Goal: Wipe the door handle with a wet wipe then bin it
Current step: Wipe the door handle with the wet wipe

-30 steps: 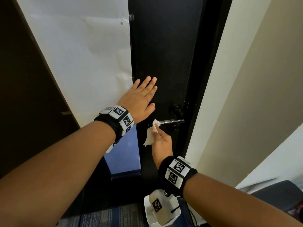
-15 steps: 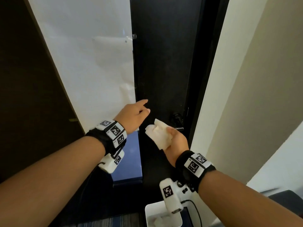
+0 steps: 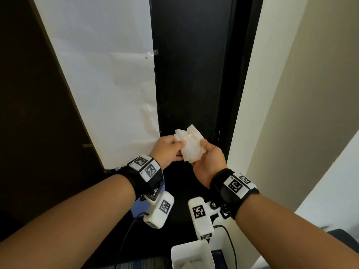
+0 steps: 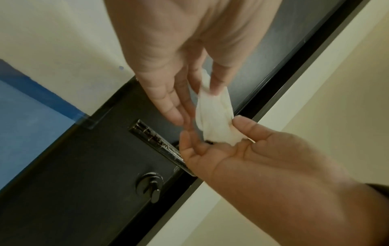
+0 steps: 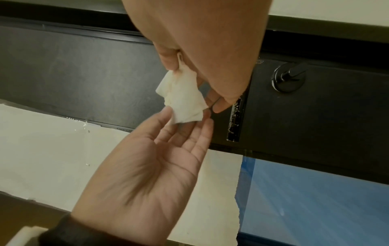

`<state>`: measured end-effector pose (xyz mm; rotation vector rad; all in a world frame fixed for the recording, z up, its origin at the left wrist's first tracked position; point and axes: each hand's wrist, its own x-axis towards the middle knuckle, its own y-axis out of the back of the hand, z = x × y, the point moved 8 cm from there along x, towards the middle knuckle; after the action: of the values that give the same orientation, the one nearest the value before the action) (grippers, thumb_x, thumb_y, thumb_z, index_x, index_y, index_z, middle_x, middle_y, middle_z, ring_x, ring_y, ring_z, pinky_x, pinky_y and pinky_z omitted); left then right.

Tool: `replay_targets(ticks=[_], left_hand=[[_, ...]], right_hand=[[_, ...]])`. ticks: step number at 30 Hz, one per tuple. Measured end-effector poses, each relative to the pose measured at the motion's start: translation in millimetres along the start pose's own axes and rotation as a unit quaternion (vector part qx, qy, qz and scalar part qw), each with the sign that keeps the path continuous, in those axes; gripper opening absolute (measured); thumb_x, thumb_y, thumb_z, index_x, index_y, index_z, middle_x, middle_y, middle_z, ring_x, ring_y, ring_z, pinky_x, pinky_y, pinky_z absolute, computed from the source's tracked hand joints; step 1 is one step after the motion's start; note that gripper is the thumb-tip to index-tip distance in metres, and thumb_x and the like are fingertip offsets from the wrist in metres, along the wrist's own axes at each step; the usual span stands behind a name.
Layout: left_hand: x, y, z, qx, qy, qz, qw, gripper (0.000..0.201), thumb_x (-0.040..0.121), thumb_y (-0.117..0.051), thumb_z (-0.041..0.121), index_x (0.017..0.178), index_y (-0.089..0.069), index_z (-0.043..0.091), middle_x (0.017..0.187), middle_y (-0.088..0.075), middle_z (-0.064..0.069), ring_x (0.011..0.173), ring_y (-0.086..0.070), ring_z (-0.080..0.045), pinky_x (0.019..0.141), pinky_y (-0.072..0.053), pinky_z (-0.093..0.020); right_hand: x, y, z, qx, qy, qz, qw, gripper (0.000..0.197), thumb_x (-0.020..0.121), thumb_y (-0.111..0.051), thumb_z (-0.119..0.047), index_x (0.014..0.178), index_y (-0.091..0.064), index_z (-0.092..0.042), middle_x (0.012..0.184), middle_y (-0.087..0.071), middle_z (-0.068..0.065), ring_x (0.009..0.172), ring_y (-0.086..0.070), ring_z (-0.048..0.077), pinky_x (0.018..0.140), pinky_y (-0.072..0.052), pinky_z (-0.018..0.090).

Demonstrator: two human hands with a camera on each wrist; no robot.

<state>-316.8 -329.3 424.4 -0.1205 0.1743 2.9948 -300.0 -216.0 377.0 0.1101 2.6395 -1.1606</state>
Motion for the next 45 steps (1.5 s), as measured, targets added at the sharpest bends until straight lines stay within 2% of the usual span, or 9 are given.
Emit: replay_targets(ticks=[3, 6, 13, 22, 29, 34, 38, 40, 45], left_hand=[[0.9, 8.7, 8.2, -0.002, -0.034, 0.036, 0.999, 0.025, 0.092, -0.054, 0.006, 0.116, -0.058, 0.002, 0.113, -0.064, -0.016, 0.101, -0.065, -0.028, 0.068, -0.059, -0.027], [1.2, 16.7, 10.3, 0.044, -0.053, 0.060, 0.996, 0.019, 0.089, -0.058, 0.006, 0.108, -0.060, 0.004, 0.107, -0.066, -0.013, 0.097, -0.066, -0.025, 0.067, -0.059, -0.029], [-2.4, 19.4, 12.9, 0.080, -0.066, 0.058, 0.993, 0.017, 0.088, -0.060, 0.008, 0.105, -0.062, 0.004, 0.105, -0.068, -0.018, 0.091, -0.069, -0.027, 0.072, -0.060, -0.043], [-13.3, 4.0, 13.0, 0.030, -0.051, -0.048, 0.997, 0.034, 0.082, -0.061, -0.009, 0.108, -0.056, 0.012, 0.098, -0.067, -0.015, 0.088, -0.070, -0.029, 0.069, -0.061, -0.039], [-15.9, 7.9, 21.0, 0.026, -0.084, -0.029, 0.996, 0.016, 0.084, -0.058, -0.008, 0.087, -0.069, 0.003, 0.090, -0.070, -0.016, 0.077, -0.071, -0.021, 0.066, -0.061, -0.031], [-10.2, 12.2, 16.0, 0.013, -0.055, -0.003, 0.998, 0.018, 0.086, -0.054, -0.001, 0.085, -0.071, 0.001, 0.090, -0.069, -0.017, 0.082, -0.068, -0.026, 0.076, -0.058, -0.036], [-8.1, 8.8, 16.8, 0.082, -0.102, -0.009, 0.991, 0.013, 0.077, -0.072, 0.000, 0.090, -0.069, 0.002, 0.078, -0.067, -0.008, 0.069, -0.066, -0.011, 0.067, -0.058, -0.024], [-7.6, 6.3, 16.7, 0.094, -0.111, -0.017, 0.989, 0.017, 0.076, -0.071, -0.004, 0.093, -0.068, 0.000, 0.076, -0.067, -0.005, 0.065, -0.066, -0.005, 0.062, -0.055, -0.018], [-0.6, 8.8, 13.8, 0.121, -0.124, -0.008, 0.985, 0.016, 0.076, -0.071, -0.004, 0.083, -0.070, 0.010, 0.097, -0.068, -0.028, 0.090, -0.068, -0.035, 0.077, -0.060, -0.032]], right_hand=[[0.8, 2.2, -7.0, -0.055, 0.013, -0.017, 0.998, 0.042, 0.091, -0.053, -0.028, 0.127, -0.058, -0.007, 0.124, -0.065, 0.020, 0.118, -0.060, 0.036, 0.106, -0.044, 0.049], [-0.4, 2.0, -16.0, -0.146, 0.021, -0.032, 0.989, 0.040, 0.087, -0.060, -0.027, 0.120, -0.063, -0.004, 0.118, -0.068, 0.020, 0.109, -0.065, 0.035, 0.090, -0.055, 0.047], [-3.9, -5.0, -50.4, -0.395, 0.118, -0.047, 0.910, 0.018, 0.089, -0.060, -0.005, 0.104, -0.070, -0.003, 0.105, -0.072, 0.013, 0.097, -0.070, 0.028, 0.081, -0.059, 0.041], [-8.8, -6.7, -64.3, -0.344, 0.133, -0.081, 0.926, 0.020, 0.090, -0.058, -0.003, 0.099, -0.072, -0.012, 0.106, -0.072, 0.016, 0.096, -0.070, 0.035, 0.084, -0.058, 0.052], [-8.7, -7.4, -66.3, -0.295, 0.102, -0.121, 0.942, 0.027, 0.090, -0.046, 0.006, 0.085, -0.070, -0.005, 0.095, -0.069, 0.018, 0.086, -0.068, 0.029, 0.073, -0.057, 0.035], [-5.6, -4.5, -61.2, -0.297, 0.095, -0.113, 0.943, 0.017, 0.086, -0.063, -0.009, 0.099, -0.070, 0.000, 0.095, -0.071, 0.016, 0.089, -0.069, 0.028, 0.076, -0.058, 0.035], [-0.9, -3.7, -52.5, -0.288, 0.083, -0.118, 0.947, 0.042, 0.079, -0.075, -0.006, 0.119, -0.062, -0.006, 0.089, -0.071, 0.010, 0.091, -0.071, 0.024, 0.081, -0.058, 0.036], [1.0, -2.4, -43.8, -0.287, 0.051, -0.129, 0.948, 0.046, 0.079, -0.075, -0.006, 0.122, -0.060, -0.003, 0.101, -0.072, 0.014, 0.098, -0.071, 0.027, 0.085, -0.058, 0.036], [7.6, 12.6, -33.0, -0.266, 0.010, -0.118, 0.957, 0.034, 0.082, -0.068, 0.000, 0.114, -0.062, 0.010, 0.113, -0.068, 0.024, 0.101, -0.069, 0.032, 0.086, -0.058, 0.038]])
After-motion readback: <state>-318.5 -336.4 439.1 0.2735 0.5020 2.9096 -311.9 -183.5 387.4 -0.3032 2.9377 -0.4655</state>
